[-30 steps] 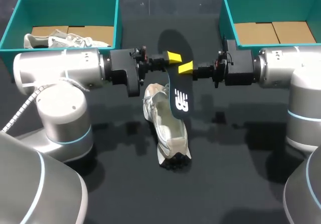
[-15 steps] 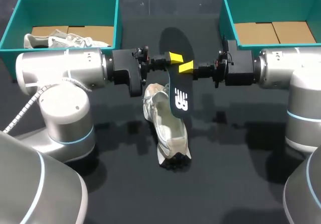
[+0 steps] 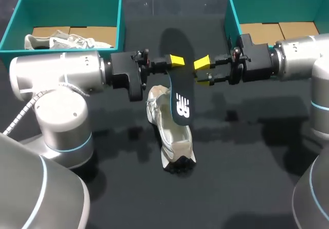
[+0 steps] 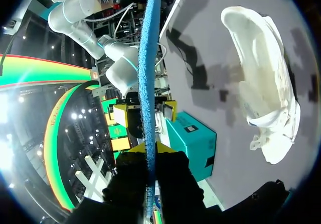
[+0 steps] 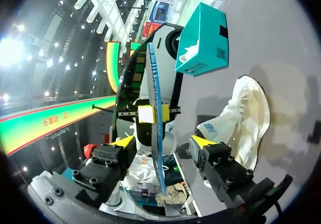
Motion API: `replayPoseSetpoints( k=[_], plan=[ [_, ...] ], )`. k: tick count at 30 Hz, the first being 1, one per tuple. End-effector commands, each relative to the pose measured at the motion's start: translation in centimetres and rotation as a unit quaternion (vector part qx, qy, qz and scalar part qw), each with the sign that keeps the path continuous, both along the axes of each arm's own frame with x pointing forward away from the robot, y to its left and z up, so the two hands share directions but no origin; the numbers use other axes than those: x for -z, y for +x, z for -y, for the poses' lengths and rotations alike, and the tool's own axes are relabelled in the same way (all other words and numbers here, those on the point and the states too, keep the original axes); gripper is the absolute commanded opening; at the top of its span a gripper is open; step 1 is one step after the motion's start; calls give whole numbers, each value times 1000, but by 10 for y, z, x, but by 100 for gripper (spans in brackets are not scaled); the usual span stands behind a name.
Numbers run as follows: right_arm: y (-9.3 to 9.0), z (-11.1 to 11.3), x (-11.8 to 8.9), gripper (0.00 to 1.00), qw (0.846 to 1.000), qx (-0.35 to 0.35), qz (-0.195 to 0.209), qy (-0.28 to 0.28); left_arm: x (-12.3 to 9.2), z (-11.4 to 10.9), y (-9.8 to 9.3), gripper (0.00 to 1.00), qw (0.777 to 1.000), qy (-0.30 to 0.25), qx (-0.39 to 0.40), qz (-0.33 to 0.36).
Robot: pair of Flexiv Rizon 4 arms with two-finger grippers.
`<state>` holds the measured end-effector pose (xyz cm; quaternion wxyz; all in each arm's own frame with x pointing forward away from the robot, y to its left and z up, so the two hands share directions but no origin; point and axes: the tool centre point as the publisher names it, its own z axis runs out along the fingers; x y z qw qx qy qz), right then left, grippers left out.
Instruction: Take the shoe out of the shoebox, open the shoe tongue, remove and reinsert the insole, then place the shoe into the shoebox
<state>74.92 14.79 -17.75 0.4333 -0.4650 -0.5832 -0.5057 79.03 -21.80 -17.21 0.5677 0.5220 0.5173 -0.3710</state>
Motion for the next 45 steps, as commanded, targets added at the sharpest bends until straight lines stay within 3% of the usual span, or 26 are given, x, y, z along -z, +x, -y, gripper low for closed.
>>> replayPoseSetpoints(
  k=[1, 4, 7, 9, 22, 23, 26, 29, 30, 45],
  plan=[
    [-1, 3, -2, 100, 1000, -1, -1, -3, -1, -15, -19, 0, 1000, -9, -10, -16],
    [-1, 3, -2, 100, 1000, -1, -1, -3, -2, -23, -29, 0, 996, -52, 12, -74],
    [-8, 24, 1, 100, 992, -41, 114, 25, -5, -34, -37, 0, 985, -90, 35, -142],
    [-13, 40, 6, 100, 985, -53, 163, 8, -7, -37, -42, 0, 985, -91, 43, -143],
    [-13, 40, 6, 100, 985, -53, 163, 8, -7, -34, -46, 0, 981, -93, 46, -162],
    [-15, 40, 8, 100, 980, -67, 183, -25, -9, -35, -49, 0, 977, -99, 41, -187],
    [-18, 47, 16, 100, 969, -84, 228, -53, -13, -38, -56, 0, 957, -117, 27, -263],
    [-26, 50, 23, 100, 935, -129, 310, -111, -20, -44, -61, 0, 903, -133, 6, -409],
    [-28, 49, 26, 100, 926, -144, 320, -135, -23, -45, -63, 0, 886, -131, 11, -444],
    [-28, 49, 26, 100, 926, -144, 320, -135, -28, -47, -67, 0, 885, -125, 19, -447]
  ],
)
